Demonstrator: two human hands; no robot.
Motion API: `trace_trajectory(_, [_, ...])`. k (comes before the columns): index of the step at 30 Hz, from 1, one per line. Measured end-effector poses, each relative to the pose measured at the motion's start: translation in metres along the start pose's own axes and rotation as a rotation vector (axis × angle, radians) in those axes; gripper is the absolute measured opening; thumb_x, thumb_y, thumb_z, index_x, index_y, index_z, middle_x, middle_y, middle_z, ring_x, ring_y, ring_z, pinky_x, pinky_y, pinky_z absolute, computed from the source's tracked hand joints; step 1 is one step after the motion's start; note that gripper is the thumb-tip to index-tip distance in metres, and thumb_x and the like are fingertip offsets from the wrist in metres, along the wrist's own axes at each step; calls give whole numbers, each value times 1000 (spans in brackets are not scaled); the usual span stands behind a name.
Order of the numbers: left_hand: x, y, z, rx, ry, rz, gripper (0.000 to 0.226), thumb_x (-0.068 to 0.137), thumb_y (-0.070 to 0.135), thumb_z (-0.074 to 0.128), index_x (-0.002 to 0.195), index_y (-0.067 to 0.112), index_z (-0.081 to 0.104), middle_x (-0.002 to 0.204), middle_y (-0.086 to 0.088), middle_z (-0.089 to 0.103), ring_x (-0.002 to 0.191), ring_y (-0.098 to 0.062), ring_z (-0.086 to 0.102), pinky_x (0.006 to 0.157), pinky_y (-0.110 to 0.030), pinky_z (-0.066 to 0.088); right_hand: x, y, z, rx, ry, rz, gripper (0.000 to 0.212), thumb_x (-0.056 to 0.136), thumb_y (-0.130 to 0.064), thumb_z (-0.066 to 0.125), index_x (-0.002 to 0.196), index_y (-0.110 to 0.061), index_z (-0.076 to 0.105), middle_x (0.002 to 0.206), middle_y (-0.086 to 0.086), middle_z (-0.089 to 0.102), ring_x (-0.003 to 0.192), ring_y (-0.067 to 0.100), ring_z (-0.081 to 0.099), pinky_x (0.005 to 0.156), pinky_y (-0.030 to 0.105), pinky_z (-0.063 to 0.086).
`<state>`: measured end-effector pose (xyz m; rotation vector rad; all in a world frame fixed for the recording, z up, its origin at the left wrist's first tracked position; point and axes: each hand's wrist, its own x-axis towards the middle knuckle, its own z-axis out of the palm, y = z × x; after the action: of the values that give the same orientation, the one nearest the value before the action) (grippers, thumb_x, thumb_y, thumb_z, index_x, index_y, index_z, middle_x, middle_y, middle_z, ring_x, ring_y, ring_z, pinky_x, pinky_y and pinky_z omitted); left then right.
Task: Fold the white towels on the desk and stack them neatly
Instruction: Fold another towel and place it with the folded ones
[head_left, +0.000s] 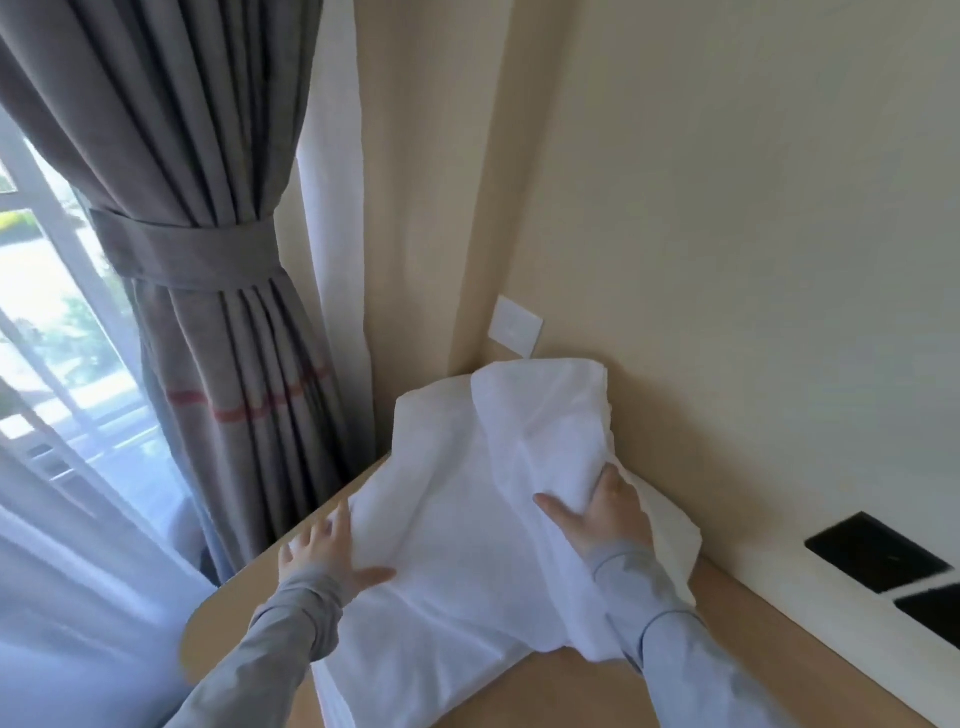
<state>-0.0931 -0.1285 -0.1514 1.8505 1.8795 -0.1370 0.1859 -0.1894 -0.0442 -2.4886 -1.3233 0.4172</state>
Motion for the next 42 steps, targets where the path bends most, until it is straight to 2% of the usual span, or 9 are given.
trace_trajectory(6, [26, -8, 6, 35, 115, 200, 78, 75, 61, 57, 140, 23, 37, 135, 2, 50, 126, -20, 42, 115, -39, 13, 12, -4, 9, -49, 108, -42, 51, 82, -49, 60, 110, -8, 49, 110, 7, 53, 108, 27, 50, 84, 36, 44])
trace_trajectory(9, [22, 0, -10, -85, 238, 247, 46, 75, 43, 63, 113, 18, 62, 94, -3, 69, 90, -27, 61, 77, -33, 42, 3, -10, 6, -49, 255, -204, 38, 76, -30, 73, 94, -1, 57, 97, 14, 56, 92, 33, 55, 70, 36, 46])
trace_trajectory(12, [4, 18, -35, -123, 257, 208, 36, 72, 47, 61, 104, 29, 61, 64, 6, 61, 58, -19, 51, 53, -25, 34, -9, -14, -5, -30, 349, -275, 35, 65, -17, 83, 80, 2, 58, 73, 15, 57, 62, 32, 58, 48, 28, 36])
trace_trajectory(14, [-9, 35, -51, -218, 300, 222, 16, 71, 45, 59, 79, 32, 60, 52, 7, 55, 55, -20, 52, 52, -24, 35, -13, -14, -19, 10, 386, -256, 33, 74, -20, 77, 87, 2, 57, 70, 13, 54, 61, 31, 55, 51, 27, 29])
trace_trajectory(16, [-24, 58, -68, -288, 309, 279, 23, 71, 40, 61, 56, 26, 48, 46, 4, 52, 55, -22, 54, 51, -25, 37, -17, -10, -35, 58, 375, -223, 29, 83, -24, 67, 92, 0, 54, 71, 8, 48, 63, 29, 50, 55, 27, 28])
trace_trajectory(23, [-104, 156, -123, -357, 386, 578, 33, 75, 33, 65, 50, 27, 44, 56, 0, 58, 64, -21, 52, 63, -25, 33, -56, 19, -105, 221, 523, -243, 21, 83, -15, 64, 84, -3, 47, 72, 18, 50, 65, 33, 48, 59, 40, 43])
trace_trajectory(29, [-189, 219, -151, -291, 503, 751, 60, 47, 63, 27, 56, 10, 54, 64, -16, 65, 72, -35, 60, 63, -26, 31, -104, 85, -175, 399, 703, -166, 25, 78, -12, 70, 79, 4, 50, 72, 19, 53, 69, 33, 49, 62, 38, 41])
trace_trajectory(35, [-288, 282, -145, -242, 532, 890, 82, 40, 66, 28, 69, -1, 66, 71, -22, 65, 72, -35, 56, 65, -27, 29, -191, 197, -248, 516, 854, -118, 22, 74, -9, 74, 83, 1, 56, 74, 10, 58, 69, 27, 51, 60, 30, 36])
trace_trajectory(42, [-357, 367, -77, -194, 337, 797, 45, 48, 52, 53, 63, 9, 59, 65, -13, 55, 70, -30, 54, 62, -30, 35, -310, 367, -303, 501, 801, 48, 26, 69, -10, 76, 74, -11, 50, 61, -4, 49, 65, 24, 45, 54, 30, 30])
